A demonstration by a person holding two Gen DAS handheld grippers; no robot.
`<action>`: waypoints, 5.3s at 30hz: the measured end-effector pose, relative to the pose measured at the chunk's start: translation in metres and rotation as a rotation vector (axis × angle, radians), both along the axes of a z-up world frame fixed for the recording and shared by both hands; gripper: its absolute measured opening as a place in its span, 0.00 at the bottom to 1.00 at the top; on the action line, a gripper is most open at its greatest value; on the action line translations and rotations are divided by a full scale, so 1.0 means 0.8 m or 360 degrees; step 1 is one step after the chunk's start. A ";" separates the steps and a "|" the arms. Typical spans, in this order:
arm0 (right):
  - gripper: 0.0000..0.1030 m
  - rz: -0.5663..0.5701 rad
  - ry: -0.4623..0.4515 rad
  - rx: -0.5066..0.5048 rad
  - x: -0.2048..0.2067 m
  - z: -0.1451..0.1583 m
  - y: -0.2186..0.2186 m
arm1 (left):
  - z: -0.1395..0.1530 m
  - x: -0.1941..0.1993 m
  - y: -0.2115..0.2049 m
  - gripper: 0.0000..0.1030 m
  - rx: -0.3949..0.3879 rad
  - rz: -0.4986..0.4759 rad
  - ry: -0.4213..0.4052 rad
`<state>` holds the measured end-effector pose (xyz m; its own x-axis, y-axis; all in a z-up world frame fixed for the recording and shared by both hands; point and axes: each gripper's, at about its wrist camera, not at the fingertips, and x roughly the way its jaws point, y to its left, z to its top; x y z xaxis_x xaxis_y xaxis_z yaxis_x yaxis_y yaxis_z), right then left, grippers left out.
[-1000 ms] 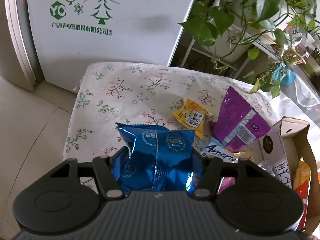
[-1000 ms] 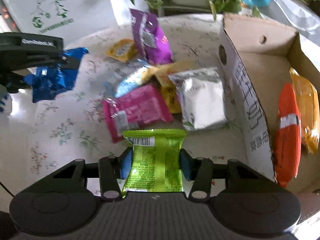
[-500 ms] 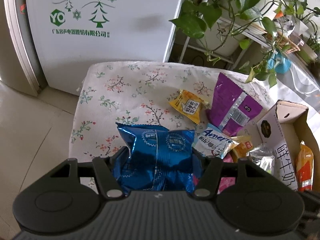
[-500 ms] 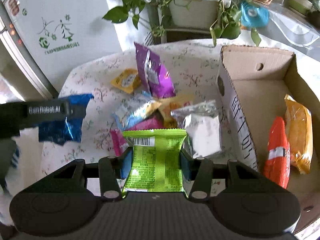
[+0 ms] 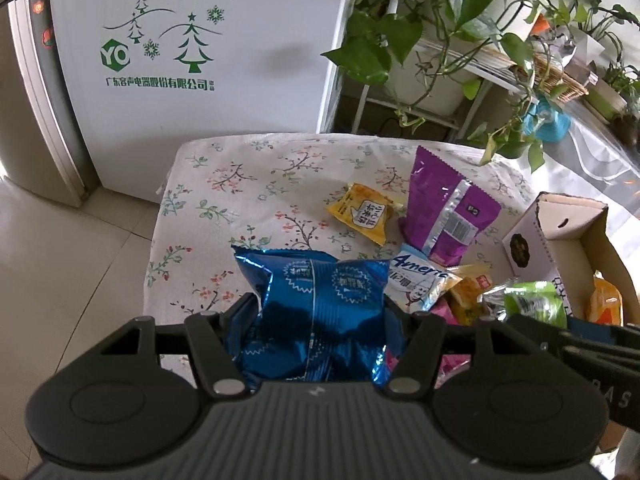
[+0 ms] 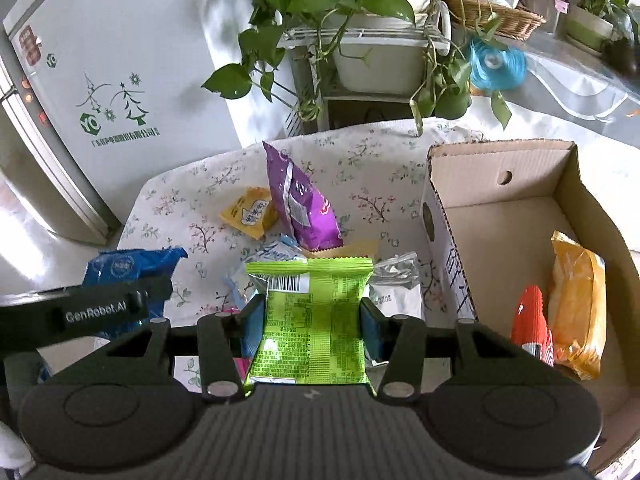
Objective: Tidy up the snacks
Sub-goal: 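Lift the blue bag with the left tool while the right tool carries the green bag toward the box, then lower the blue and green bags into the box and open both tools, then withdraw both tools from the box back over the snack pile, then grasp the silver foil bag with the right tool while the left tool grasps the pink bag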
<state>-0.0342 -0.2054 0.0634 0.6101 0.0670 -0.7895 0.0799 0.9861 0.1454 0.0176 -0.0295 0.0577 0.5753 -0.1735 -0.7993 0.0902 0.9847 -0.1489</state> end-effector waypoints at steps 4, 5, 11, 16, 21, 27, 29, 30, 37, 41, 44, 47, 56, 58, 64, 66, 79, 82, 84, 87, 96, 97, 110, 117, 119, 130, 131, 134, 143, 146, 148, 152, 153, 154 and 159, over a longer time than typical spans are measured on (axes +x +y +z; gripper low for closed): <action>0.54 0.0004 -0.0029 -0.0010 -0.001 0.006 -0.002 | 0.005 -0.002 -0.006 0.61 0.0002 -0.0008 -0.0023; 0.54 0.0005 -0.0035 -0.0014 -0.002 0.007 -0.002 | 0.006 -0.003 -0.007 0.61 -0.0001 -0.0008 -0.0027; 0.54 -0.0002 -0.0049 -0.0009 -0.003 0.010 -0.009 | 0.016 -0.005 -0.017 0.61 -0.0013 -0.0013 -0.0072; 0.54 -0.0009 -0.0105 0.0001 -0.006 0.024 -0.020 | 0.025 -0.005 -0.027 0.61 -0.0038 -0.0021 -0.0104; 0.54 -0.0033 -0.0188 0.0012 -0.012 0.045 -0.042 | 0.031 -0.005 -0.044 0.61 -0.0066 -0.0049 -0.0122; 0.54 -0.0088 -0.0225 0.0063 -0.021 0.059 -0.077 | 0.039 -0.010 -0.072 0.61 -0.0080 -0.0138 -0.0162; 0.54 -0.0110 -0.0241 0.0070 -0.023 0.063 -0.086 | 0.041 -0.012 -0.083 0.61 -0.0084 -0.0172 -0.0177; 0.54 -0.0122 -0.0249 0.0075 -0.025 0.065 -0.092 | 0.043 -0.013 -0.088 0.61 -0.0094 -0.0188 -0.0183; 0.54 -0.0183 -0.0307 0.0079 -0.030 0.080 -0.125 | 0.047 -0.023 -0.128 0.61 -0.0194 -0.0357 -0.0199; 0.54 -0.0252 -0.0331 0.0096 -0.033 0.086 -0.155 | 0.047 -0.030 -0.150 0.61 -0.0212 -0.0439 -0.0210; 0.54 -0.0313 -0.0330 0.0106 -0.035 0.087 -0.177 | 0.046 -0.036 -0.166 0.61 -0.0236 -0.0513 -0.0210; 0.54 -0.0361 -0.0318 0.0114 -0.039 0.085 -0.196 | 0.042 -0.043 -0.183 0.61 -0.0265 -0.0590 -0.0196; 0.54 -0.0453 -0.0265 0.0133 -0.039 0.075 -0.226 | 0.036 -0.068 -0.233 0.61 -0.0355 -0.0786 -0.0177; 0.54 -0.0465 -0.0259 0.0134 -0.039 0.074 -0.229 | 0.036 -0.073 -0.242 0.61 -0.0383 -0.0826 -0.0184; 0.54 -0.0467 -0.0228 0.0128 -0.038 0.069 -0.232 | 0.027 -0.080 -0.268 0.62 -0.0434 -0.0929 -0.0168; 0.55 -0.0474 -0.0211 0.0129 -0.036 0.067 -0.233 | 0.020 -0.080 -0.276 0.68 -0.0417 -0.0924 -0.0140; 0.73 -0.0515 -0.0199 0.0209 -0.034 0.062 -0.233 | 0.034 -0.070 -0.249 0.88 -0.0440 -0.0800 -0.0132; 0.74 -0.0489 -0.0200 0.0216 -0.032 0.063 -0.228 | 0.036 -0.064 -0.237 0.88 -0.0407 -0.0752 -0.0128; 0.74 -0.0470 -0.0204 0.0219 -0.031 0.064 -0.224 | 0.037 -0.059 -0.227 0.88 -0.0406 -0.0721 -0.0119; 0.75 -0.0434 -0.0213 0.0227 -0.029 0.065 -0.218 | 0.041 -0.051 -0.210 0.88 -0.0372 -0.0662 -0.0126; 0.76 -0.0347 -0.0215 0.0222 -0.020 0.066 -0.197 | 0.064 -0.026 -0.138 0.89 -0.0372 -0.0437 -0.0182; 0.76 -0.0333 -0.0217 0.0222 -0.020 0.066 -0.194 | 0.066 -0.022 -0.132 0.89 -0.0367 -0.0412 -0.0187; 0.76 -0.0005 -0.0065 0.0452 -0.001 0.041 -0.125 | 0.066 -0.002 -0.048 0.91 -0.0326 -0.0180 -0.0159; 0.76 0.0042 0.0122 0.0421 0.019 0.003 -0.089 | 0.058 -0.001 -0.027 0.91 -0.0325 -0.0139 -0.0104; 0.76 0.0013 0.0158 0.0384 0.024 -0.007 -0.086 | 0.056 -0.001 -0.022 0.91 -0.0336 -0.0139 -0.0091; 0.76 -0.0081 0.0266 0.0126 0.048 -0.042 -0.060 | 0.040 -0.002 0.009 0.91 -0.0335 -0.0107 -0.0042; 0.76 -0.0085 0.0275 0.0108 0.049 -0.045 -0.058 | 0.037 -0.003 0.011 0.91 -0.0330 -0.0108 -0.0037; 0.76 -0.0095 0.0284 0.0007 0.053 -0.052 -0.050 | 0.030 -0.003 0.016 0.91 -0.0307 -0.0113 -0.0014; 0.59 0.0023 0.0342 0.0049 0.056 -0.069 -0.029 | -0.003 -0.004 0.006 0.91 -0.0194 -0.0279 0.0084; 0.57 0.0050 0.0359 0.0137 0.054 -0.066 -0.029 | -0.016 -0.011 -0.002 0.91 -0.0153 -0.0382 0.0087; 0.57 0.0050 0.0362 0.0127 0.055 -0.065 -0.030 | -0.025 -0.015 -0.010 0.91 -0.0098 -0.0468 0.0071; 0.58 0.0021 0.0392 0.0110 0.054 -0.067 -0.033 | -0.044 -0.022 -0.028 0.91 0.0131 -0.0608 -0.0024; 0.59 0.0006 0.0395 0.0111 0.054 -0.068 -0.034 | -0.049 -0.021 -0.031 0.91 0.0142 -0.0615 -0.0017; 0.60 -0.0006 0.0397 0.0118 0.053 -0.068 -0.036 | -0.054 -0.020 -0.032 0.91 0.0126 -0.0605 0.0001; 0.68 -0.0006 0.0437 0.0117 0.054 -0.073 -0.031 | -0.062 -0.016 -0.043 0.91 0.0066 -0.0598 0.0022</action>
<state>0.0094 -0.2302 0.0050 0.3746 0.1282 -0.9183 0.1295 0.9735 0.1888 0.0046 -0.0642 0.0080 0.4665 -0.3379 -0.8175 0.4446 0.8885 -0.1135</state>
